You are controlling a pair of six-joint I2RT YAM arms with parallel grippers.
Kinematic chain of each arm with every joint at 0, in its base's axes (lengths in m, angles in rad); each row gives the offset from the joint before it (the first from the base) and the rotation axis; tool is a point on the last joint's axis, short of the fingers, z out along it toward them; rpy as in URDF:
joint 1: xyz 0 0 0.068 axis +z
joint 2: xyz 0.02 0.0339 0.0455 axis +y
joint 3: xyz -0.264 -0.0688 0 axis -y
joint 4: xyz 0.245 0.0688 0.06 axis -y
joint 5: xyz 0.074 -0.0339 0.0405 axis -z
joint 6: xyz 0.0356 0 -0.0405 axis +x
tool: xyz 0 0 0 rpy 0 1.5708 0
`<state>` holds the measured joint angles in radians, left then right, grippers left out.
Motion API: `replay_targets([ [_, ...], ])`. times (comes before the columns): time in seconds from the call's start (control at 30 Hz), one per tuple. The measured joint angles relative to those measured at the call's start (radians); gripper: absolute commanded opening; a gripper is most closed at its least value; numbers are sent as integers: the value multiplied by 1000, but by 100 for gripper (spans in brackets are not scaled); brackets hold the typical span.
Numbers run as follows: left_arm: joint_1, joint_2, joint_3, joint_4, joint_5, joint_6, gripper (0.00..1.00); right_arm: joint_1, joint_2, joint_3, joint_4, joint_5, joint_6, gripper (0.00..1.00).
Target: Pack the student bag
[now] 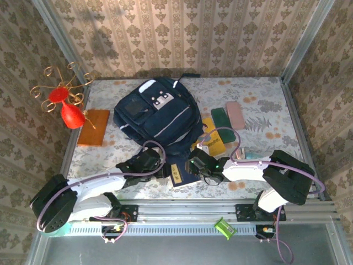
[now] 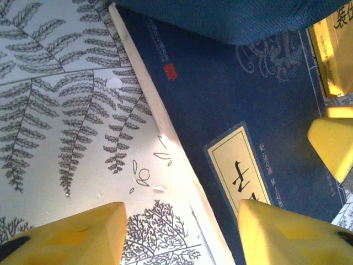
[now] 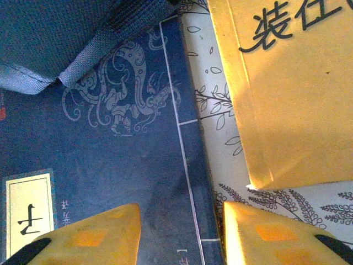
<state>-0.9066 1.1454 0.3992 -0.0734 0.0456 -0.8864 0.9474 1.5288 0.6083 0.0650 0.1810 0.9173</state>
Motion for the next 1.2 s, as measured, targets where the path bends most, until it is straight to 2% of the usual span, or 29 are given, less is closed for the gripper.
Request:
replay_targets([
  [0.1, -3, 55, 0, 47, 24, -1, 57, 3, 0, -3, 8, 0, 0, 44],
  [0.3, -3, 102, 9, 89, 34, 6, 41, 11, 3, -8, 24, 11, 3, 44],
  [0.5, -12, 141, 16, 135, 70, 19, 29, 23, 6, -8, 30, 26, 3, 42],
  [0.77, -11, 139, 16, 128, 61, 21, 11, 35, 7, -8, 26, 48, 3, 42],
  [0.87, -11, 115, 15, 122, 59, 13, 0, 39, 6, -8, 25, 53, 3, 42],
  [0.97, -11, 85, 4, 128, 61, 10, 0, 39, 3, -9, 24, 53, 3, 47],
  [1.07, -11, 37, -25, 144, 72, 7, 0, 47, -6, -10, 22, 44, 1, 56],
  [1.2, -8, -63, -77, 150, 117, -13, 0, 55, -38, -14, -5, -22, -16, 66],
])
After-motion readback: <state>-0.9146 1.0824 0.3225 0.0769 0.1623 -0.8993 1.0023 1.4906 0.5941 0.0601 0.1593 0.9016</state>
